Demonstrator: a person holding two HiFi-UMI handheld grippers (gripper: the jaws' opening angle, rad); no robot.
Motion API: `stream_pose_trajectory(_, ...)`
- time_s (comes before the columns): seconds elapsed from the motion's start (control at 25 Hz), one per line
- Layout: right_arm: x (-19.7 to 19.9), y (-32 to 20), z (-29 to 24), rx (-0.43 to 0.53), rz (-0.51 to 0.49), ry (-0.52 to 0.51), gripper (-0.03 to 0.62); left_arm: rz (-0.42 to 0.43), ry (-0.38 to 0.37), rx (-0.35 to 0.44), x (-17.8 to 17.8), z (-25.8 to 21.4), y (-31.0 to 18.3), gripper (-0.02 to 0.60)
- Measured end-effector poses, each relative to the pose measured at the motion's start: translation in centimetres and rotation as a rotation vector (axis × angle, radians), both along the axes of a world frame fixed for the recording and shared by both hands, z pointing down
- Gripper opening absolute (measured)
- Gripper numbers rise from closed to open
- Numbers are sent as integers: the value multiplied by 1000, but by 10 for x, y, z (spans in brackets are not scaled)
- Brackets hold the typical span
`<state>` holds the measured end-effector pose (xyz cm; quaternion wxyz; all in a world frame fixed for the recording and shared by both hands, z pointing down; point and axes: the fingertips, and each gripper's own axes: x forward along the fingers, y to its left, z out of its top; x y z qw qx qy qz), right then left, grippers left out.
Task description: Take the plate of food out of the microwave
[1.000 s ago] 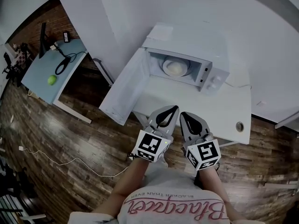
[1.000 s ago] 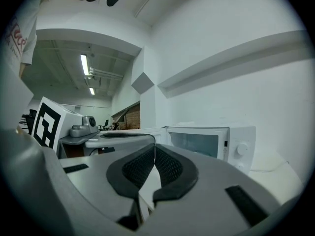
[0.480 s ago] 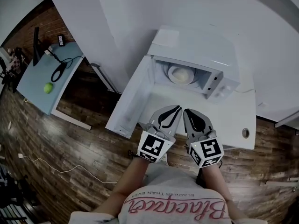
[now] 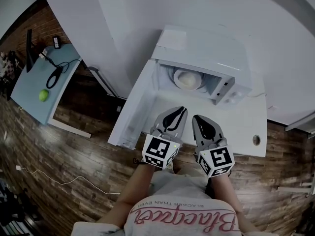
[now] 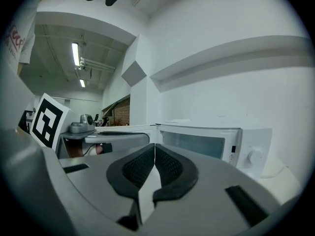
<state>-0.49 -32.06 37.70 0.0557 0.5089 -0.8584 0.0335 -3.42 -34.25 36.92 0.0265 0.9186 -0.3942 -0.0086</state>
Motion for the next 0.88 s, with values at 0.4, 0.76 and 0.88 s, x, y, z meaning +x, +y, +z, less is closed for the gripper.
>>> stream_pose_trajectory(0.4,17,-16,9,-27,3,-29,12,9,60,-103,13,5,-22,44)
stream_pose_trajectory(0.76,35,-53,12,-49,-55,-29,12,-62,156,-99,19,5,-61,25)
stream_pose_trajectory(0.88,41,-65,14,-59,-67,-36,12,-84,194,-127,22,9,-75,8)
